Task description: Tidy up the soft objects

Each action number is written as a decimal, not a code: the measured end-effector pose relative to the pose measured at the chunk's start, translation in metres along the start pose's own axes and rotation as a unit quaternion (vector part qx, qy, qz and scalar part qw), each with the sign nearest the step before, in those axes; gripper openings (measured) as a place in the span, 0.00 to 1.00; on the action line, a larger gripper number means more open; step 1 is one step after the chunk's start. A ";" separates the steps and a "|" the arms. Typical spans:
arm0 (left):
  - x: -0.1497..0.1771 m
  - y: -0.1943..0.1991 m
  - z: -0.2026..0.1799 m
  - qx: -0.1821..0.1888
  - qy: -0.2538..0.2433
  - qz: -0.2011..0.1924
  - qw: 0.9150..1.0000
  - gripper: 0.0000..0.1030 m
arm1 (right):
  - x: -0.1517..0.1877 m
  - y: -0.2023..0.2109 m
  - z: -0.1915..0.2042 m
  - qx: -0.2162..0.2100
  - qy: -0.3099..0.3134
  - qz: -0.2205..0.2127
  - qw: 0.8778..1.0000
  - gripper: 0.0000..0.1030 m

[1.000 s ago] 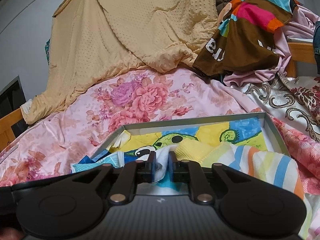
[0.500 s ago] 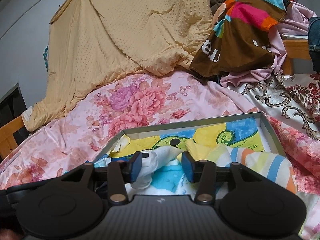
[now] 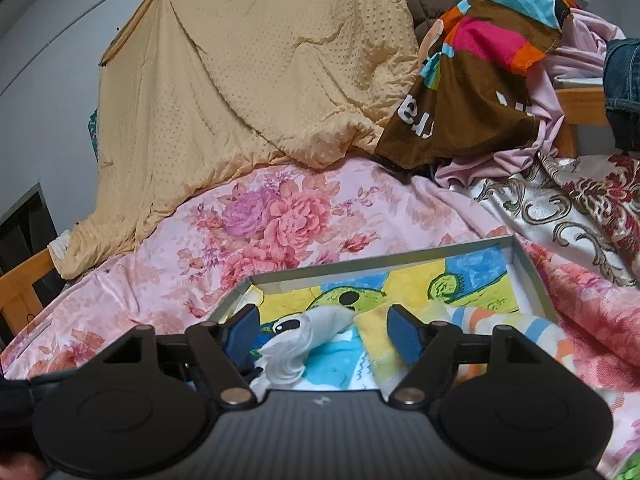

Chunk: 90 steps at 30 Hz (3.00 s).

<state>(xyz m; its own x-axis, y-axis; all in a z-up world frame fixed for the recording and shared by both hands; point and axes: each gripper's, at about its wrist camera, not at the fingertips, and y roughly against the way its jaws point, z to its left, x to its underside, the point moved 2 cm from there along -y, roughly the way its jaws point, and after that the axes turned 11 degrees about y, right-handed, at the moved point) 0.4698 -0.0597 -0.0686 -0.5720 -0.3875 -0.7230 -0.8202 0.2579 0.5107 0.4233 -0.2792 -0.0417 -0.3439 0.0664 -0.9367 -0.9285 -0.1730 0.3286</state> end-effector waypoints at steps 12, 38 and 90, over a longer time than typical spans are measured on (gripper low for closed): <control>-0.002 0.008 -0.024 -0.033 -0.107 0.017 0.994 0.99 | -0.012 0.011 -0.012 0.007 -0.009 -0.008 1.000 0.80; -0.050 0.035 -0.002 0.049 -0.027 0.069 0.996 0.99 | -0.017 0.018 -0.008 0.015 0.010 -0.010 1.000 0.85; -0.005 0.215 -0.018 0.026 -0.076 -0.093 0.992 0.99 | -0.022 0.171 0.044 0.049 0.063 -0.017 0.997 1.00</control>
<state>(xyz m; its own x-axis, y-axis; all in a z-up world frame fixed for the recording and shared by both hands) 0.2967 -0.0187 0.0531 -0.4022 -0.2965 -0.8662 -0.9091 0.2415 0.3395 0.2664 -0.2669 0.0406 -0.2983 -0.0546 -0.9529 -0.9504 -0.0749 0.3018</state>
